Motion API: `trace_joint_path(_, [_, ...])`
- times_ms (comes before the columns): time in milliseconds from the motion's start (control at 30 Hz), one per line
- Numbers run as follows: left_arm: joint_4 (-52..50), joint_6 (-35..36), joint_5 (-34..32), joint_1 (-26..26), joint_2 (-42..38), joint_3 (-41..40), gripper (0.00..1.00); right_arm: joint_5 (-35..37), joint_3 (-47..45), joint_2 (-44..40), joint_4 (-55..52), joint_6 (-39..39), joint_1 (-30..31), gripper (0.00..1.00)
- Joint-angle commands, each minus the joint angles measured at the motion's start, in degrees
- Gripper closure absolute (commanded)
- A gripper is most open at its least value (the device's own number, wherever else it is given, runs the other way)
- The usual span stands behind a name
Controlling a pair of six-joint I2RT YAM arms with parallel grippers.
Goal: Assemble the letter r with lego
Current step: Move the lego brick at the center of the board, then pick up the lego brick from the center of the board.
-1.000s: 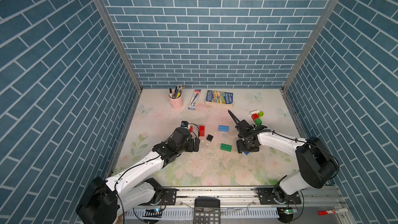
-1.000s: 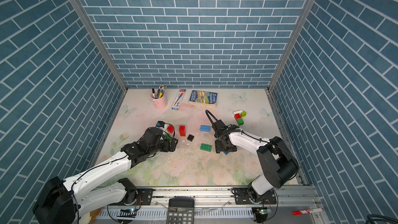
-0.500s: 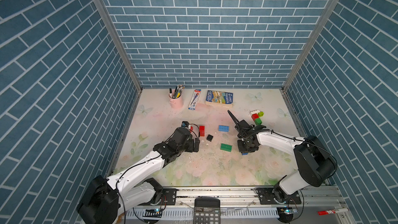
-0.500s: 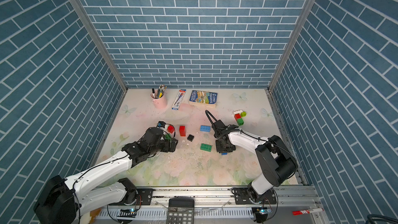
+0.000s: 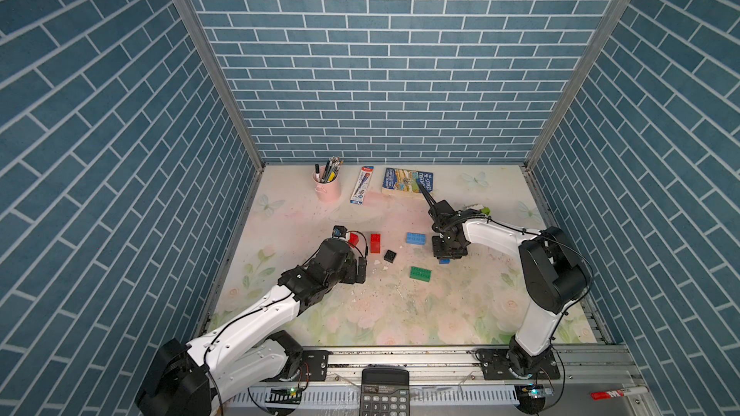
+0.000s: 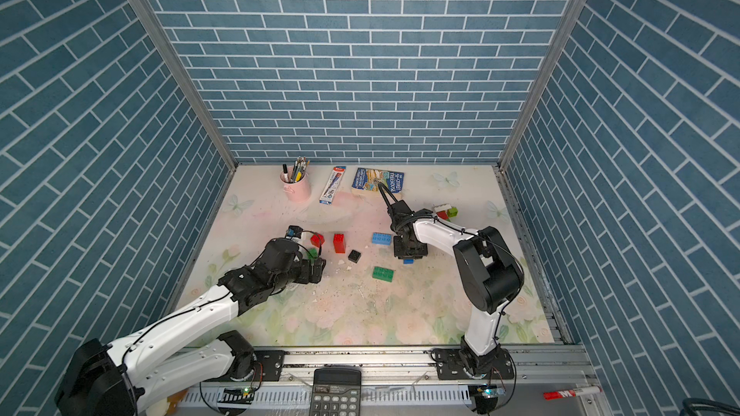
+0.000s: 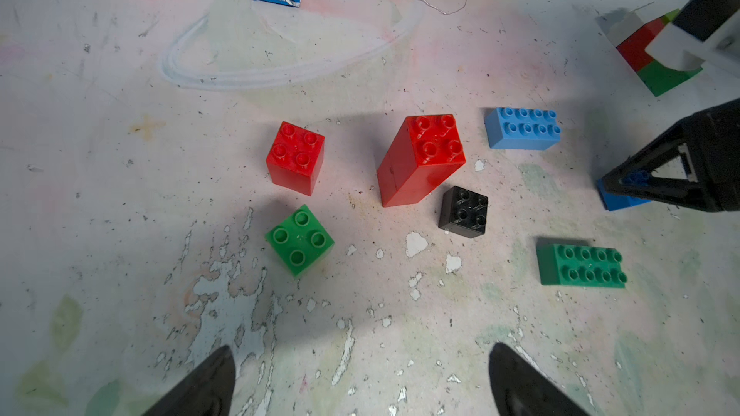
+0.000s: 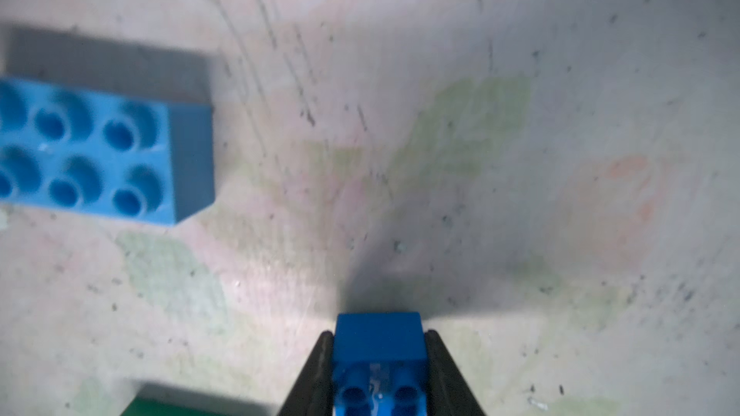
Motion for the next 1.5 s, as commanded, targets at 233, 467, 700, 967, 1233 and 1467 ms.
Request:
trace_joint_path(233, [-3.1,1.2,-3.3,0.4,-0.6,0.7,0.00,-1.6,8.0,4.9,-3.6,-2.7,-1.7,0.62])
trace_joint_path(467, [-2.9,1.7,-3.6,0.4,0.2,1.5,0.00,-0.2,12.2,4.0,-7.1,-1.2,-1.7,0.37])
trace_joint_path(700, [-2.3,1.3,-3.7,0.4,-0.9,0.4,0.00,-1.3,16.2,4.2,-8.3,4.6,0.2,0.35])
trace_joint_path(967, [-1.2,-0.8,-3.4,0.4,-4.1,-2.3,0.00,-2.2,21.1,9.9,-7.5,12.9,2.8,0.12])
trace_joint_path(1233, [-2.4,-1.2,-4.0,0.4,-7.3,-4.0,0.00,-2.1,24.1,13.5,-7.9,15.3,3.9,0.12])
trace_joint_path(1467, [-2.3,-1.2,-4.1,0.4,-7.9,-4.3,0.00,-0.6,27.9,15.9,-9.9,15.3,5.3,0.14])
